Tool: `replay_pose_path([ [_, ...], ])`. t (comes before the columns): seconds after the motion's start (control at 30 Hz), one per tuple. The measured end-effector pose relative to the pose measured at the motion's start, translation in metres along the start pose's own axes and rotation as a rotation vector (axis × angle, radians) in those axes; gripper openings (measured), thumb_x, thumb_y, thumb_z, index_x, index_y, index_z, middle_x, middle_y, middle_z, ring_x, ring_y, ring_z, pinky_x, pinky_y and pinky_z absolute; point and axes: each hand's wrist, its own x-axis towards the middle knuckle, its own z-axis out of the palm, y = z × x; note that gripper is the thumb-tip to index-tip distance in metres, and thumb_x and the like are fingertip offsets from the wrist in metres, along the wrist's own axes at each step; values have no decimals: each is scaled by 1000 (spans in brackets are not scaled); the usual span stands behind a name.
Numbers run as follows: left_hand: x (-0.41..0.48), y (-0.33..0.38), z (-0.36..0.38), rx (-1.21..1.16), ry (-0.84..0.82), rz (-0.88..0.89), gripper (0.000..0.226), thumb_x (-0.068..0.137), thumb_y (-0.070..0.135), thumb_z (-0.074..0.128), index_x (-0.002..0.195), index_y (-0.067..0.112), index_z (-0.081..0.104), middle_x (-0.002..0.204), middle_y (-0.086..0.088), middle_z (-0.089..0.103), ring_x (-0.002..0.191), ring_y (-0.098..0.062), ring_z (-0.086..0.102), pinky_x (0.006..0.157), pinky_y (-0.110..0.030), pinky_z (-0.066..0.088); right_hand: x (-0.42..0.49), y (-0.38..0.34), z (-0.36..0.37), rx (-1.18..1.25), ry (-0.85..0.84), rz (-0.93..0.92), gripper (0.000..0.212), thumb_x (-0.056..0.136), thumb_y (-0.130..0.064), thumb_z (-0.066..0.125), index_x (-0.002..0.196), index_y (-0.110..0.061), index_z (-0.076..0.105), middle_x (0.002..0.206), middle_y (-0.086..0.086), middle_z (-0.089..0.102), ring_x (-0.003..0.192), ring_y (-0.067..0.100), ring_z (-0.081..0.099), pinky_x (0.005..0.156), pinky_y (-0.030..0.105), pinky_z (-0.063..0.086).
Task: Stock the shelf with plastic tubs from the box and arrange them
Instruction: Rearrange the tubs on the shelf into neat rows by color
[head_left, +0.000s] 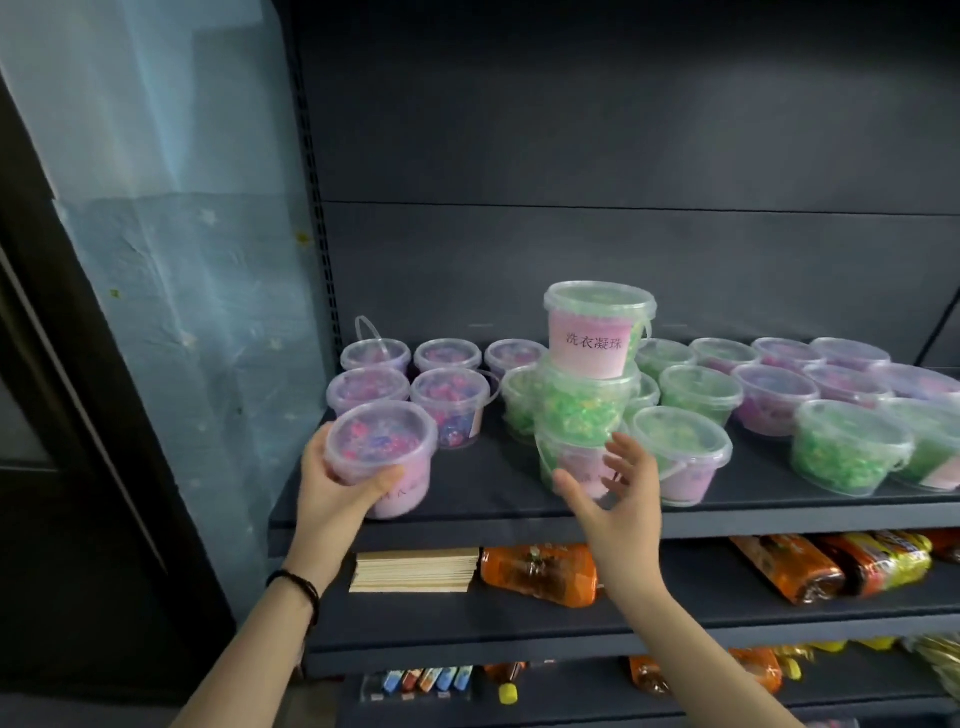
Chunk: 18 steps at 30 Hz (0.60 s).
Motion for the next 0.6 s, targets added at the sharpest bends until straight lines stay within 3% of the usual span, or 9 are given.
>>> replay_pose_path([
  [0.07,9,-10,-6,23,78,-13,100,52,44,92,137,23,42,129,1,57,118,-13,57,99,-47,50,12,9,-1,-118,78,18,90,68,-32,85,141,-25,33,134,-5,40,127,12,39,108,37,38],
  [0.17,15,-23,-8,35,113,-33,106,48,52,89,137,23,41,129,2,57,117,-13,57,100,-49,48,28,19,7,-196,92,78,112,62,-29,89,149,-13,21,149,7,29,140,20,23,115,39,26],
  [0.3,18,-32,-4,42,91,-25,104,47,59,86,135,27,39,129,5,56,116,-9,57,101,-43,48,35,30,27,-222,119,82,116,60,-27,91,149,-13,17,154,7,18,143,20,15,117,39,20],
  [0.6,29,-36,2,32,72,17,102,48,57,85,133,24,42,129,0,56,117,-13,57,98,-38,49,53,38,33,-288,210,105,112,63,-42,87,149,-20,19,154,-3,15,137,19,29,105,39,37],
])
